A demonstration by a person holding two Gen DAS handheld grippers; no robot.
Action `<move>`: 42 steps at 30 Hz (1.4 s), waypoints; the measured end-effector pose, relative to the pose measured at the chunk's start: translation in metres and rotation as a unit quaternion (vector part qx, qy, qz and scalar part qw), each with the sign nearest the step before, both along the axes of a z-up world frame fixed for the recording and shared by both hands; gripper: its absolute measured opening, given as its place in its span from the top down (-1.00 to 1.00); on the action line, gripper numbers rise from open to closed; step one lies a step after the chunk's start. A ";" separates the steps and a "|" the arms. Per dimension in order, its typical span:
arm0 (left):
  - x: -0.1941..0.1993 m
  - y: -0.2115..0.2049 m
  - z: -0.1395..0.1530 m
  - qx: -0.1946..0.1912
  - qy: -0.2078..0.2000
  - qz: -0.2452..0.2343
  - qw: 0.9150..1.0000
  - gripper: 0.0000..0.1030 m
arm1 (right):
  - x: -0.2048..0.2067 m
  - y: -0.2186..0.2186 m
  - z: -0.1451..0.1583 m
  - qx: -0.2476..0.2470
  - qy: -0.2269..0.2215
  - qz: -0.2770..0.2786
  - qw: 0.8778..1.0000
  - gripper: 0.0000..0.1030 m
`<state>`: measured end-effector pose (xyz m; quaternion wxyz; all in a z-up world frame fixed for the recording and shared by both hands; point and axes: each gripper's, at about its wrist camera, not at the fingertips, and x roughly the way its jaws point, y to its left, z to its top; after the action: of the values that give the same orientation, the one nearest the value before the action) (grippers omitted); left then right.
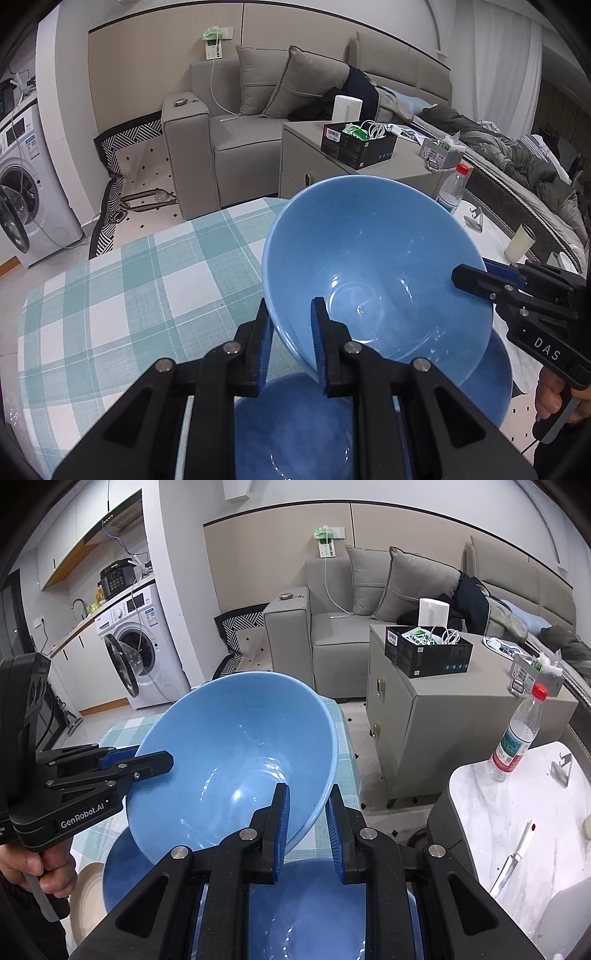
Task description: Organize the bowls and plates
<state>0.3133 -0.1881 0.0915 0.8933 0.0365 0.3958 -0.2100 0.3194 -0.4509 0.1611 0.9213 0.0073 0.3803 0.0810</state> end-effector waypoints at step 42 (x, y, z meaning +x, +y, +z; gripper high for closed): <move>-0.066 0.048 0.012 -0.007 -0.019 0.034 0.999 0.65 | -0.071 0.048 0.016 0.009 -0.027 0.047 0.999 0.60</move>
<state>0.2473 -0.1403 0.1033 0.9074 0.0205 0.3785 -0.1816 0.2481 -0.4030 0.1767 0.9263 -0.0040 0.3546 0.1277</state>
